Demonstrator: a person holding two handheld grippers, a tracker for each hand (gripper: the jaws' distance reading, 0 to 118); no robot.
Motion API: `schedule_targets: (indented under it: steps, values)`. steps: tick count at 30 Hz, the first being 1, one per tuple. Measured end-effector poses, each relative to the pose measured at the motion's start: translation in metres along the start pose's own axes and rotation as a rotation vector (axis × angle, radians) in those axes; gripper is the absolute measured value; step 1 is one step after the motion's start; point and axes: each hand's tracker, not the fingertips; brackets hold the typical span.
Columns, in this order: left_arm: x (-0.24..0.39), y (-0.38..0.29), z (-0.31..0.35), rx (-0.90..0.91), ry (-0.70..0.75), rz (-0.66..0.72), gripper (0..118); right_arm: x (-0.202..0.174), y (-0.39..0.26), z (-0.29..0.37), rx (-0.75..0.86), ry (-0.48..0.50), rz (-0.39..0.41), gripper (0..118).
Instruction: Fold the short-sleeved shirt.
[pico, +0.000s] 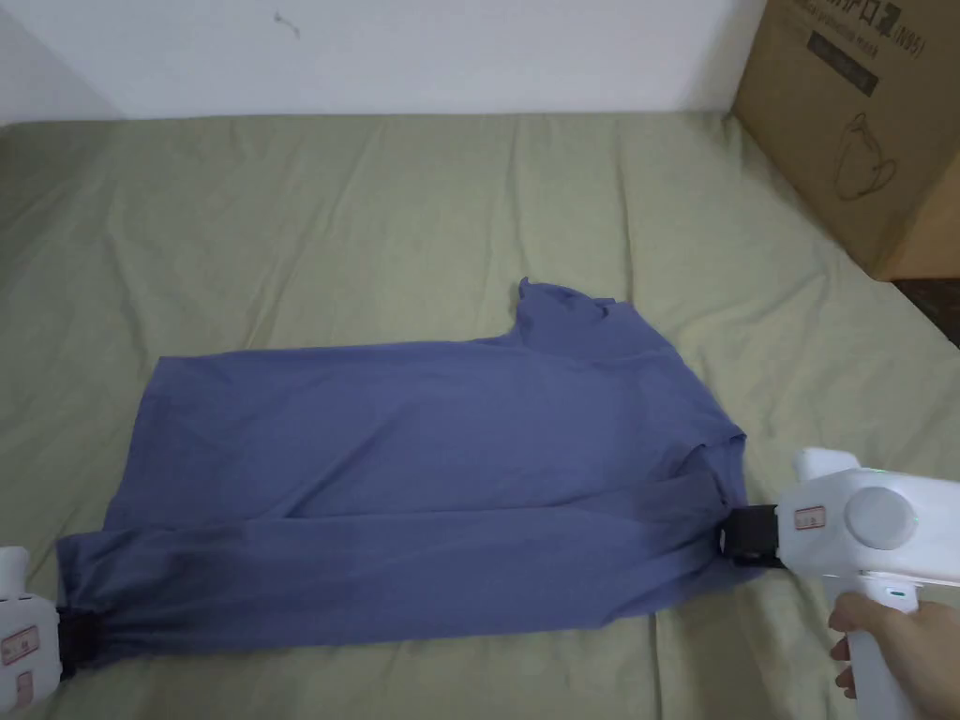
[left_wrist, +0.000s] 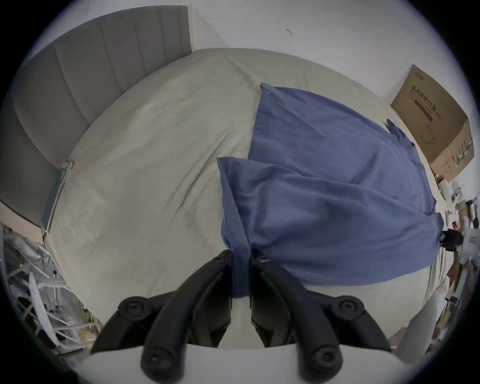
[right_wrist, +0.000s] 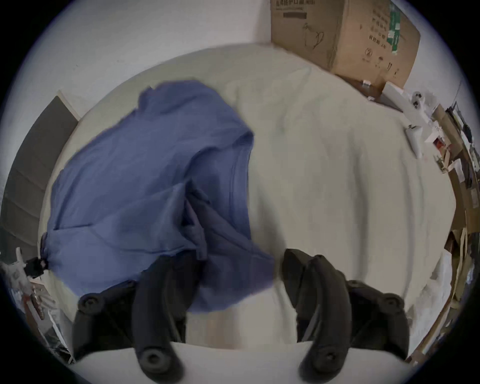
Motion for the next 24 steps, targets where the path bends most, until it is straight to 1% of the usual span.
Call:
schedule_targets:
  steps: [1, 2, 3, 4, 5, 6, 7, 10, 11, 13, 14, 16, 19, 21, 22, 23, 24]
  values:
    - [0.001, 0.0, 0.0, -0.002, 0.0, -0.001, 11, -0.003, -0.001, -0.013, -0.048, -0.022, 0.023, 60]
    - [0.002, 0.0, 0.0, -0.006, 0.0, -0.004, 10, -0.008, -0.006, -0.019, -0.056, -0.029, 0.028, 54]
    - [0.004, 0.001, 0.002, -0.013, 0.0, -0.012, 10, -0.014, -0.009, -0.011, 0.006, -0.064, 0.059, 40]
    - [0.005, 0.001, 0.004, -0.011, 0.004, -0.026, 9, -0.017, -0.01, -0.002, 0.009, -0.043, 0.075, 20]
    - [0.006, 0.002, 0.005, -0.008, 0.008, -0.052, 9, -0.02, -0.011, 0.006, 0.026, -0.04, 0.083, 15]
    - [0.008, 0.004, 0.008, -0.009, 0.003, -0.072, 9, -0.021, -0.012, 0.011, 0.037, -0.081, 0.117, 14]
    - [0.008, 0.005, 0.011, -0.001, 0.002, -0.075, 9, -0.022, -0.013, 0.017, 0.033, -0.065, 0.13, 14]
    - [0.01, 0.008, 0.025, 0.023, 0.008, -0.102, 8, -0.016, -0.014, 0.032, 0.049, -0.04, 0.093, 12]
    - [0.009, 0.009, 0.031, 0.034, 0.003, -0.104, 8, -0.013, -0.014, 0.039, 0.079, -0.033, 0.073, 12]
    - [0.008, 0.009, 0.041, 0.047, -0.009, -0.118, 8, -0.01, -0.016, 0.052, 0.083, -0.023, 0.065, 11]
    - [0.007, 0.008, 0.045, 0.054, -0.012, -0.122, 8, -0.01, -0.019, 0.058, 0.111, -0.02, 0.056, 11]
    - [0.006, 0.005, 0.052, 0.06, -0.019, -0.136, 8, -0.01, -0.026, 0.07, 0.107, 0.003, 0.066, 10]
    - [0.003, -0.006, 0.061, 0.066, -0.02, -0.145, 8, -0.008, -0.041, 0.082, 0.13, -0.01, 0.085, 9]
    - [-0.001, -0.014, 0.063, 0.056, -0.022, -0.142, 8, -0.001, -0.05, 0.085, 0.126, -0.011, 0.064, 9]
    - [-0.003, -0.019, 0.064, 0.056, -0.017, -0.144, 8, 0.003, -0.056, 0.086, 0.137, -0.005, 0.031, 9]
    - [-0.006, -0.023, 0.064, 0.047, -0.021, -0.145, 8, 0.007, -0.06, 0.087, 0.107, 0.024, 0.001, 9]
    - [-0.008, -0.028, 0.065, 0.036, -0.02, -0.145, 8, 0.01, -0.066, 0.086, 0.098, 0.041, -0.006, 8]
